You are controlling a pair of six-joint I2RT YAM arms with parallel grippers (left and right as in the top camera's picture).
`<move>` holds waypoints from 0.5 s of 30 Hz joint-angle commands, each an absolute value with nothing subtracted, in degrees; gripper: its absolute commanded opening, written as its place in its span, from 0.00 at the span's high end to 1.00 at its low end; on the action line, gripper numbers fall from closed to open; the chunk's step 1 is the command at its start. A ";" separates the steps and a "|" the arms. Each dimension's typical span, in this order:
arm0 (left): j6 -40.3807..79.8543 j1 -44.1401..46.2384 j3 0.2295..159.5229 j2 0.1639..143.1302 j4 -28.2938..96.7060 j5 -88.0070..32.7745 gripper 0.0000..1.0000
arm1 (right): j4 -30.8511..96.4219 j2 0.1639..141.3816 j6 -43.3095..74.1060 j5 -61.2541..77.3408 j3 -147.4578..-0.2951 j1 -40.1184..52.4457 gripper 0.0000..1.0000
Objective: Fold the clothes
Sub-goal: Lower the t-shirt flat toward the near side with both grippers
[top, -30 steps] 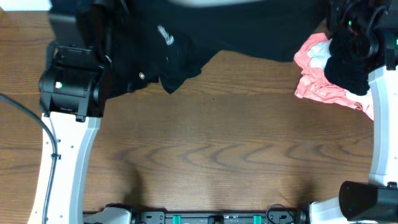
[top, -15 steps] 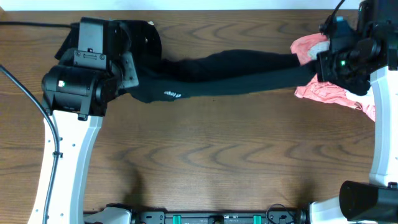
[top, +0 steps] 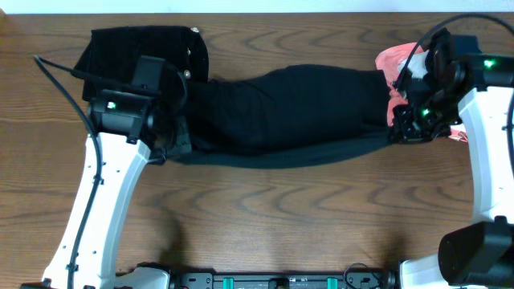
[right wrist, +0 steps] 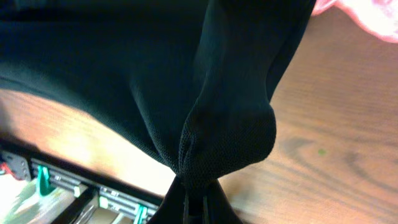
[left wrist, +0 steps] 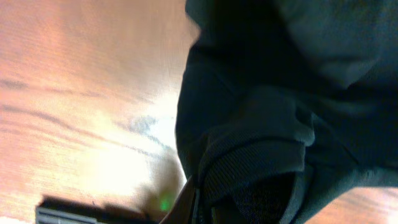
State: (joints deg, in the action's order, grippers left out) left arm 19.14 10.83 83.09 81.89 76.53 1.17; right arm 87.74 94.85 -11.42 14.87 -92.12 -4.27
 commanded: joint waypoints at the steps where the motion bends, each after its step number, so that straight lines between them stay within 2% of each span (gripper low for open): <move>1: 20.51 10.74 80.05 81.97 76.93 -2.55 0.94 | 87.81 93.97 -8.75 16.05 -88.99 -4.82 0.99; 15: 22.00 10.76 67.02 81.97 76.44 -6.76 0.94 | 90.11 93.97 -3.57 14.81 -81.34 -4.86 0.99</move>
State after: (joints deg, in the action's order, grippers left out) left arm 21.21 10.83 68.84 81.89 76.40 -5.15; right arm 89.60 94.85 -5.76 15.00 -82.56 -4.27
